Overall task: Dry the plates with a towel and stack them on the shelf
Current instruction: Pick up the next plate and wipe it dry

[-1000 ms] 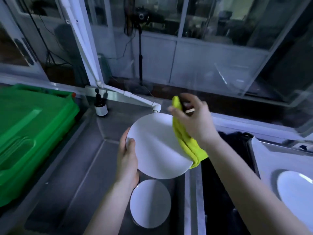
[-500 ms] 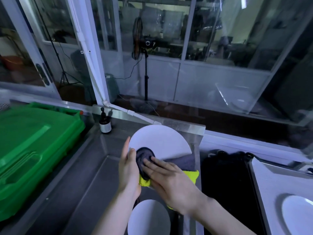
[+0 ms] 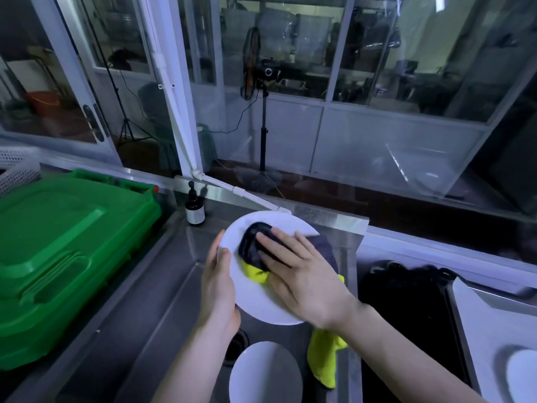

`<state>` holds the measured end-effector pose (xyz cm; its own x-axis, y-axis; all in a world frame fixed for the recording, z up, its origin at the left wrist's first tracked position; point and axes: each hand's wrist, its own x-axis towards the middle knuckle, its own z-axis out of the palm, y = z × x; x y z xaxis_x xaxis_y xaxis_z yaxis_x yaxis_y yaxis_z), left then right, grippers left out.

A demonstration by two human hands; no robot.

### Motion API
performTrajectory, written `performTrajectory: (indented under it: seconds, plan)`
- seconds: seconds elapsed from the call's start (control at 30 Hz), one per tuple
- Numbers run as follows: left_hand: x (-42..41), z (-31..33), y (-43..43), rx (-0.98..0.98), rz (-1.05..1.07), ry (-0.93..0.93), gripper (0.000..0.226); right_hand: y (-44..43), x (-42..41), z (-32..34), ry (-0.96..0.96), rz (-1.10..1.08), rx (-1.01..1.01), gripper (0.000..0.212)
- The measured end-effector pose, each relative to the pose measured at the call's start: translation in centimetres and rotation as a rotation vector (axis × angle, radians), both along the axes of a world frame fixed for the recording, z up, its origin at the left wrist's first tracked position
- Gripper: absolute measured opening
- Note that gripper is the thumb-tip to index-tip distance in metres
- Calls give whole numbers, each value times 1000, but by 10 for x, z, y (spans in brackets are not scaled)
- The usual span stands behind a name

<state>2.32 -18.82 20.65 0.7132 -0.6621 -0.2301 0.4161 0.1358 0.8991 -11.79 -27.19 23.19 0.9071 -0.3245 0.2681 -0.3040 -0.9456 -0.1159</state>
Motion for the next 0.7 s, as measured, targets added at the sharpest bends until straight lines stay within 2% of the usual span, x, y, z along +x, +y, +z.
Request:
performTrajectory:
  seconds: [0.07, 0.17, 0.23, 0.3, 0.4, 0.5, 0.6, 0.7]
  plan:
    - [3, 0, -3, -12, 28, 20, 36, 14, -5, 2, -49, 146, 82, 36]
    - [7, 0, -6, -7, 45, 25, 35, 23, -7, 4, -30, 262, 393, 37]
    - [6, -2, -7, 1, -15, 20, 34, 17, 0, 7, 24, 257, 608, 43]
    - [1, -2, -6, -4, -80, -15, 35, 3, 13, 6, 27, 165, 691, 47]
    - [-3, 0, -3, -17, -118, -99, 38, -27, 29, 5, 22, -38, 545, 55]
    - [5, 1, 2, -16, -75, -98, 38, -57, 22, 6, 154, -140, 351, 73]
    - [16, 1, 3, -45, -8, -67, 35, -54, 3, 4, 309, -74, 186, 72]
    - [18, 0, -3, -53, 34, -40, 33, -16, -6, -4, 320, 129, 272, 60]
